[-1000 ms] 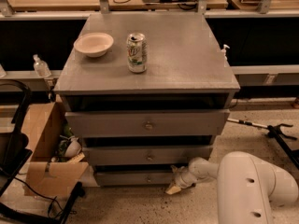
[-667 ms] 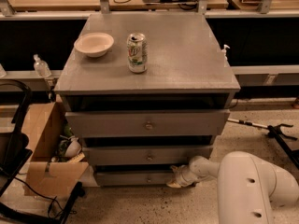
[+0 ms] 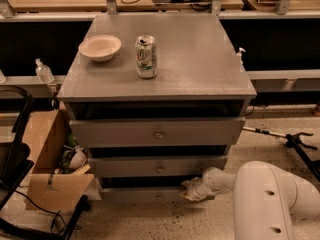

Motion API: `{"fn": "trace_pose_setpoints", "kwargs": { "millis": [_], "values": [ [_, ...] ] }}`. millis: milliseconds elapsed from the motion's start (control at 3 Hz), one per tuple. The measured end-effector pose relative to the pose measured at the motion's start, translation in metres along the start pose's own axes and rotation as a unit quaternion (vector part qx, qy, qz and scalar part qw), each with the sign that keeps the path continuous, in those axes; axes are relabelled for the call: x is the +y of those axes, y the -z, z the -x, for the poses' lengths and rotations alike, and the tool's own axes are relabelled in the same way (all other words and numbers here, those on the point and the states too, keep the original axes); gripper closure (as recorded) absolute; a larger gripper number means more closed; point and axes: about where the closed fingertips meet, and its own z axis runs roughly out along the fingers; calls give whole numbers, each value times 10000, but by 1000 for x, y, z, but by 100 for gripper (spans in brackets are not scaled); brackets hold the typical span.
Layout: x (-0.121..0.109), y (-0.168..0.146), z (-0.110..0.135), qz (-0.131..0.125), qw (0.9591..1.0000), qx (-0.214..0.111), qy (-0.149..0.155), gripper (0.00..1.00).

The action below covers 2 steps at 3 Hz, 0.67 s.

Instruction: Open bottom drawer

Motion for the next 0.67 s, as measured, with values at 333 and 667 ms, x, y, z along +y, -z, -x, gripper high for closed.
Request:
{"fn": "trace_pose_setpoints", "kwargs": {
  "millis": [333, 667],
  "values": [
    [0, 1, 1, 0, 10000, 0, 0, 100],
    [0, 1, 1, 0, 10000, 0, 0, 100]
  ]
}}
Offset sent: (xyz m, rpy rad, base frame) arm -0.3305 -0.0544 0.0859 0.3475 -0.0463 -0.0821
